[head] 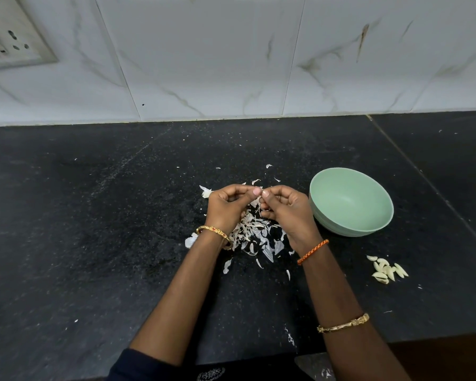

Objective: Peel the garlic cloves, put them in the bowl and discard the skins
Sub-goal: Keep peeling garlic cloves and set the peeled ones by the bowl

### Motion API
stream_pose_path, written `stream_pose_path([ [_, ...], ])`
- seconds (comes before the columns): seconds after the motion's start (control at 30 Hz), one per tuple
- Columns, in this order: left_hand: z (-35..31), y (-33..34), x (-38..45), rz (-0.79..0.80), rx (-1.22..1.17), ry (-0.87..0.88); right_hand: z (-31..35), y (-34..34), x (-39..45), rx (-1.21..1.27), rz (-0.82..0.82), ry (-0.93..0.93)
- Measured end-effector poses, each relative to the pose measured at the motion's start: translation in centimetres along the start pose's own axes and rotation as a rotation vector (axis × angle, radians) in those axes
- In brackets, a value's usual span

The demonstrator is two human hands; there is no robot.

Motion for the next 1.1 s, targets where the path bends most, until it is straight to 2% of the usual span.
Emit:
stream_pose_path([
  [0.13, 0.8, 0.1, -0.1, -0.050, -0.065, -0.106, -0.7, 0.8, -0.2, 0.172, -0.062, 0.085],
  [0.23, 1.2, 0.2, 0.0, -0.032, -0.148, -0.204, -0.7, 1.3, -0.5, 0.376, 0.001, 0.262],
  [0.3, 1.4, 0.2, 0.0, -0.038, -0.183, -0.248, -0.7, 1.5, -0.5, 0.440, 0.010, 0.303],
  [0.37, 1.6, 0.3, 0.0, -0.072, -0.182, -0.271, -0.7, 1.4, -0.5, 0.267, -0.090, 0.137],
  [0.43, 1.8, 0.4, 0.0, -0.090, -0.173, -0.307, -0.2, 1.2, -0.7, -0.078, -0.249, -0.193],
  [0.47, 2.0, 0.5, 0.0, -0.073, -0.185, -0.339, 0.0, 1.4, -1.0, -0.156, -0.288, -0.299],
  [0.5, 2.1, 0.6, 0.0, -0.039, -0.219, -0.373, 0.0, 1.4, -1.1, -0.158, -0.302, -0.328],
  [0.57, 2.2, 0.5, 0.1, 0.028, -0.309, -0.422, -0.2, 1.7, -1.0, 0.034, -0.234, -0.192],
  [0.63, 2.3, 0.1, 0.3, 0.059, -0.321, -0.445, -0.6, 2.2, -0.9, 0.306, -0.100, 0.064],
  [0.7, 2.4, -0.1, 0.4, 0.061, -0.288, -0.439, -0.9, 2.4, -0.9, 0.437, -0.021, 0.245],
  [0.8, 2.5, -0.2, 0.5, 0.052, -0.304, -0.455, -1.1, 2.8, -1.0, 0.559, 0.026, 0.374],
  [0.87, 2.7, -0.3, 0.6, 0.064, -0.335, -0.491, -1.1, 3.1, -1.2, 0.582, 0.067, 0.408],
  [0.93, 2.7, -0.5, 0.5, 0.047, -0.319, -0.493, -1.1, 3.1, -1.3, 0.504, 0.086, 0.382],
  [1.1, 1.0, -0.7, 0.4, -0.097, -0.173, -0.311, -0.9, 2.8, -1.1, 0.490, 0.022, 0.286],
])
Point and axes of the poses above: each hand's wrist, its own x-axis towards the middle knuckle, its own y-axis out of the palm, z = x × y, the point moved 5 cm from there along x, towards the middle knuckle, and after that the axes turned 8 degrees about -z, right-handed, at the moved point
